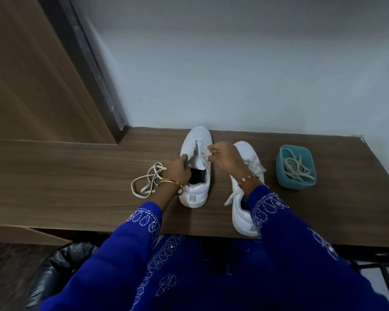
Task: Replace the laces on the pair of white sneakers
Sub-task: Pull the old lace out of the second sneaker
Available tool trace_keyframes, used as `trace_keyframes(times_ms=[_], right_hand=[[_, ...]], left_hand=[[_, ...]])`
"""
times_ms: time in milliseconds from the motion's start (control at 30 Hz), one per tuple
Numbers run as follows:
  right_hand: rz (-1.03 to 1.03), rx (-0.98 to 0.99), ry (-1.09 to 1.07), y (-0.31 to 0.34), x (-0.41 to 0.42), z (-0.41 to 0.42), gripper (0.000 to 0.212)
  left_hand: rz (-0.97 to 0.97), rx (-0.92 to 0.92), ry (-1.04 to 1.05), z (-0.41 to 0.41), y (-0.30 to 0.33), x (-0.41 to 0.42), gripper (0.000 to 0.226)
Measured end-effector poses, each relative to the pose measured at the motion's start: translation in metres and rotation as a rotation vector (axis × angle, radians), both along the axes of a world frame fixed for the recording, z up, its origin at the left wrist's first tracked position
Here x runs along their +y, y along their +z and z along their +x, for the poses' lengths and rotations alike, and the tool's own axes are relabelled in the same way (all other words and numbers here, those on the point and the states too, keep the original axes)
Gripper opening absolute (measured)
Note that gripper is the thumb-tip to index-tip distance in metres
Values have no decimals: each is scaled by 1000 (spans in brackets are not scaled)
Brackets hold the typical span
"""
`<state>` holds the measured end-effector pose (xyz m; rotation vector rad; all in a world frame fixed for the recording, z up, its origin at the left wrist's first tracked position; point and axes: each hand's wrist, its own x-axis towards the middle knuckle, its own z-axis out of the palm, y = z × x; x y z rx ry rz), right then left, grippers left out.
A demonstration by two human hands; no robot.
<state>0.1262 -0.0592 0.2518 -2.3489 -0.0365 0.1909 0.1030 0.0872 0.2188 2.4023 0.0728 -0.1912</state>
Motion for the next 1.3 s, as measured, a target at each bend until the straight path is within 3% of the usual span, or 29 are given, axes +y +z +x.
trace_keyframes(times_ms=[100,233,367,533,833,967,1133,1200,1300], right_hand=[[77,-76,-110,17,-29,-16,34],[11,-162,-328,12,-82,-44,27],[25,-33,-399,-15,-116,-69,26],[57,55,-333,-47,-118,-86,30],[63,-9,-299,-51,-105,-100,24],[133,46,-271,-51,-91,-114,23],[72,140,-182,-45,-79,-132,19],[47,144,-163,-41,-76,-137,17],[-23,-3,-221,-32,-69,-136,13]], left_hand=[[-34,-181,-6,-10,7,-15,40],[-149,-316,-134,-34,14,-51,41],[-159,-199,-338,-52,-1,-88,46],[-159,-26,-328,-64,-19,-110,55],[-189,-20,-268,-72,-24,-89,56],[-190,-36,-221,-95,-26,-69,57],[-219,-74,-200,-120,-22,-44,65],[-228,-73,-169,-123,-22,-38,54],[-249,-142,-128,-122,-17,-38,25]])
